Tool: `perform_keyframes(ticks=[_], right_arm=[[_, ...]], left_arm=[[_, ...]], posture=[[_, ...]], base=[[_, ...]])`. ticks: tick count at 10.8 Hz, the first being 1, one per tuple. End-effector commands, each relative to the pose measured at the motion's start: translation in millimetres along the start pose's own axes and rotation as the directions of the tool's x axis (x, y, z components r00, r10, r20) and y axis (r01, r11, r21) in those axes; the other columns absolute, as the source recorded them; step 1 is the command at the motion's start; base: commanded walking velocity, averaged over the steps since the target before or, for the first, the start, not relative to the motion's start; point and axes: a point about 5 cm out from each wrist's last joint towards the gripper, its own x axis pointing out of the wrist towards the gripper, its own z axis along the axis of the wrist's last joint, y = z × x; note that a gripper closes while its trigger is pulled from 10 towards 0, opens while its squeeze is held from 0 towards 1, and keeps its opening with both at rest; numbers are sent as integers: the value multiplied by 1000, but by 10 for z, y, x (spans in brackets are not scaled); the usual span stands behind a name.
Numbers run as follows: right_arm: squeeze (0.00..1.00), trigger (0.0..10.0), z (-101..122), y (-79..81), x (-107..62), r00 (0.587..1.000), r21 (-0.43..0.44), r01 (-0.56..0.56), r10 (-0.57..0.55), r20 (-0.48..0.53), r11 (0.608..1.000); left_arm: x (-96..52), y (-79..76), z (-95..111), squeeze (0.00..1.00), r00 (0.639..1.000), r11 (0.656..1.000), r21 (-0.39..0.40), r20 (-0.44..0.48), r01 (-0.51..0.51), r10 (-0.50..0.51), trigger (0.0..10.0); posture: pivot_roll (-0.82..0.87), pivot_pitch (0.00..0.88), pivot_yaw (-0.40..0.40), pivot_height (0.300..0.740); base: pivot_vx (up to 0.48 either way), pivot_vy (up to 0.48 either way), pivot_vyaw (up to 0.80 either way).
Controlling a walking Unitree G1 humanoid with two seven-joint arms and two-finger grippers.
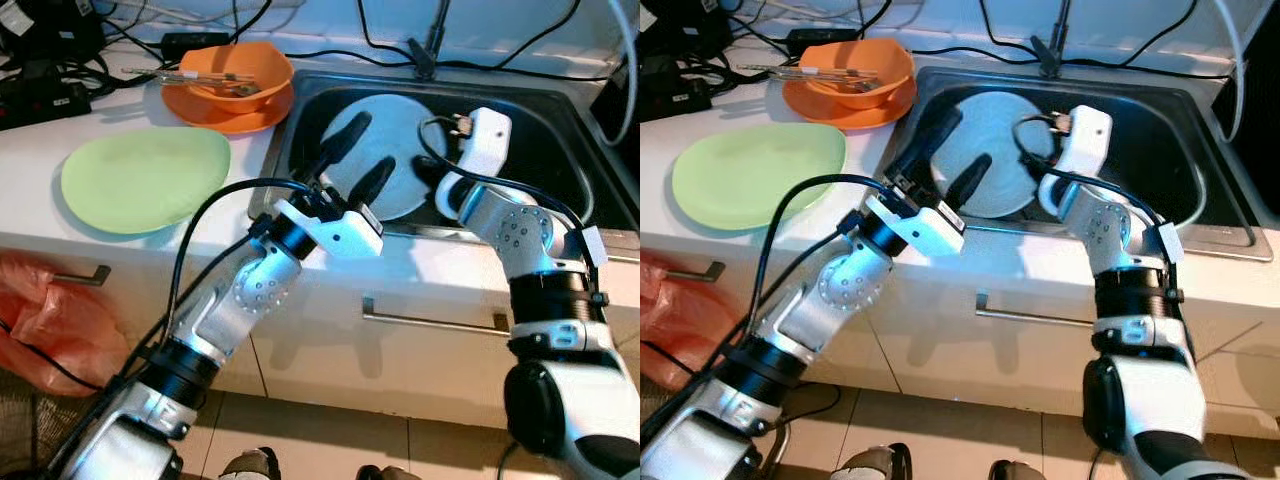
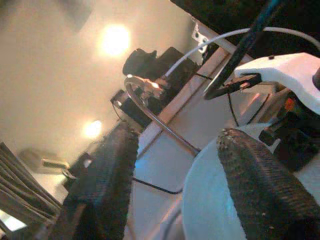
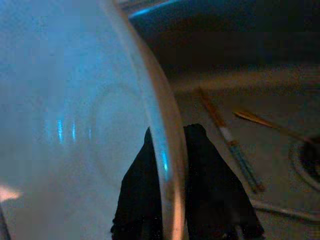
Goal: Kitchen organization
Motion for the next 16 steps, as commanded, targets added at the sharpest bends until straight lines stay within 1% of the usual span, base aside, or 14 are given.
perform_keyframes(ticks=[1, 3, 4, 5, 6, 7, 9, 10, 11, 12, 13, 14, 15, 16], right_arm=[[0, 0, 52, -123, 17, 997, -4, 72, -72, 28, 997], [0, 0, 62, -264, 55, 987, 1, 148, -148, 57, 989], [0, 0, 56, -324, 64, 981, -1, 180, -179, 69, 984], [0, 0, 23, -401, 85, 972, 19, 223, -224, 71, 975], [0, 0, 6, -430, 97, 968, 16, 238, -239, 72, 971], [0, 0, -3, -441, 114, 968, -10, 241, -239, 73, 971], [0, 0, 49, -445, 127, 971, -97, 234, -226, 82, 967], [0, 0, 107, -474, 122, 970, -161, 236, -222, 100, 958], [0, 0, 141, -521, 111, 967, -185, 246, -229, 109, 951], [0, 0, 216, -592, 84, 962, -210, 264, -242, 126, 941], [0, 0, 267, -642, 61, 961, -250, 270, -243, 136, 930], [0, 0, 252, -688, 47, 962, -302, 269, -242, 123, 915], [0, 824, 236, -712, 41, 964, -334, 266, -242, 113, 904], [0, 5882, 194, -705, 50, 970, -388, 245, -225, 96, 889]], left_arm=[[-16, 54, -2, 1000, 1000, 999, -32, -18, -15, 15, 10000], [-80, 155, -102, 1000, 993, 995, -83, -105, -60, 51, 10000], [-103, 186, -154, 1000, 984, 986, -142, -164, -93, 70, 10000], [-122, 169, -203, 1000, 974, 968, -227, -220, -106, 55, 10000], [-131, 152, -231, 1000, 968, 956, -276, -251, -103, 32, 10000], [-141, 123, -274, 1000, 954, 919, -381, -300, -104, -16, 10000], [-147, 112, -358, 1000, 920, 816, -560, -379, -144, -98, 10000], [-128, 142, -384, 1000, 907, 753, -638, -397, -161, -142, 10000], [-112, 169, -369, 1000, 905, 741, -657, -389, -142, -172, 10000], [-106, 181, -328, 1000, 896, 710, -695, -379, -110, -232, 10000], [-132, 162, -269, 1000, 877, 654, -751, -369, -87, -307, 10000], [-190, 159, -218, 1000, 857, 606, -793, -355, -64, -374, 10000], [-224, 175, -199, 1000, 848, 592, -804, -351, -55, -398, 10000], [-284, 205, -204, 1000, 824, 594, -803, -367, -46, -432, 10000]], posture=[[45, 109, -20, 740], [52, 110, -21, 740], [54, 114, -22, 740], [58, 117, -22, 740], [65, 120, -21, 740], [71, 126, -16, 740], [79, 135, -5, 740], [80, 138, 1, 740], [88, 146, 4, 740], [104, 149, 4, 740], [104, 149, 4, 740], [142, 152, 7, 740], [154, 153, 8, 740], [165, 153, 10, 740]], base=[[0, 0, 0], [0, 0, 0], [0, 0, 0], [0, 0, 0], [0, 0, 0], [0, 0, 0], [0, 0, 0], [0, 0, 0], [0, 0, 0], [0, 0, 0], [0, 0, 0], [0, 0, 0], [0, 0, 0], [0, 0, 0]])
